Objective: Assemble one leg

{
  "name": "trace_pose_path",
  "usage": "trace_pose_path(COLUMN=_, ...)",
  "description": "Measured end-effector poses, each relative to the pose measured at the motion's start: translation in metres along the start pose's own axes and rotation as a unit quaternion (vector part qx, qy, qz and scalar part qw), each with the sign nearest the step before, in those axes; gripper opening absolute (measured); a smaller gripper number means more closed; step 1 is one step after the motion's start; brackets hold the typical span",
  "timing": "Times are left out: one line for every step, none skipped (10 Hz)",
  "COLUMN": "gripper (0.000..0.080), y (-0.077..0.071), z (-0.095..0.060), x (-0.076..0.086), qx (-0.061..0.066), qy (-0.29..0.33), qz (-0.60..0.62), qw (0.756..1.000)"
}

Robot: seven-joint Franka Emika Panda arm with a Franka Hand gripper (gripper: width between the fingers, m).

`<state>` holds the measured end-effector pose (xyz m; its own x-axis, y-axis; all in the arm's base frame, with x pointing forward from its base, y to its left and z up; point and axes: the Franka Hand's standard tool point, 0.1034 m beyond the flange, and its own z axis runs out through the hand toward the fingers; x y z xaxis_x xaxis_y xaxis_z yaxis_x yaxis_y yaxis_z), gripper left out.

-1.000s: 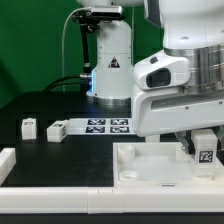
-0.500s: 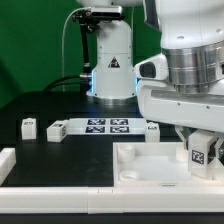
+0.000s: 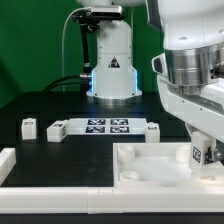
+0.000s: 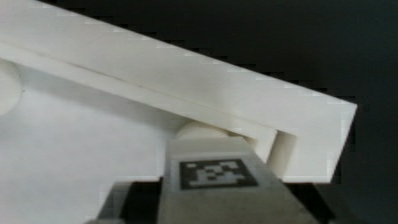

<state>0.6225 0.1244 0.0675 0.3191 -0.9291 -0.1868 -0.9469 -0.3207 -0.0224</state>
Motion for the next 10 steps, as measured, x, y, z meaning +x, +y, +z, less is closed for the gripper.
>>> trace_pose_path(gripper=0.0409, y=0.0000, z=0.0001, x=-0.0003, qx=0.000, qy=0.000, qz=-0.005, qw=1.000)
trace_pose_path(gripper=0.0409, y=0.0000, z=0.0001, x=-0.0003, qx=0.000, qy=0.000, qz=-0.019, qw=1.000)
trace_pose_path(gripper=0.0544, y=0.0000, z=0.0001, x=-0.0004, qx=0.000, qy=0.000, qz=-0.032, qw=0.999)
trace_pose_path(gripper=0.0630, y=0.0000, z=0.0002, x=-0.0004, qx=0.000, qy=0.000, qz=-0.061, qw=0.998)
trace_pose_path(gripper=0.0644, y=0.0001, z=0.0002, x=0.0000, qx=0.000, qy=0.000, qz=-0.117, qw=0.993)
trace_pose_path(gripper=0.0644, y=0.0001, z=0.0002, x=0.0000, qx=0.000, qy=0.000, qz=-0.157, qw=0.988)
trace_pose_path(gripper=0.0648, y=0.0001, z=0.0001, x=0.0003, qx=-0.001, qy=0.001, qz=-0.222, qw=0.975)
trace_pose_path(gripper=0.0648, y=0.0000, z=-0.0001, x=0.0001, qx=-0.002, qy=0.003, qz=-0.290, qw=0.957)
trace_pose_path(gripper=0.0649, y=-0.0004, z=0.0000, x=-0.0008, qx=-0.003, qy=0.004, qz=-0.353, qw=0.936)
trace_pose_path(gripper=0.0649, y=-0.0007, z=0.0000, x=-0.0011, qx=-0.004, qy=0.005, qz=-0.411, qw=0.912)
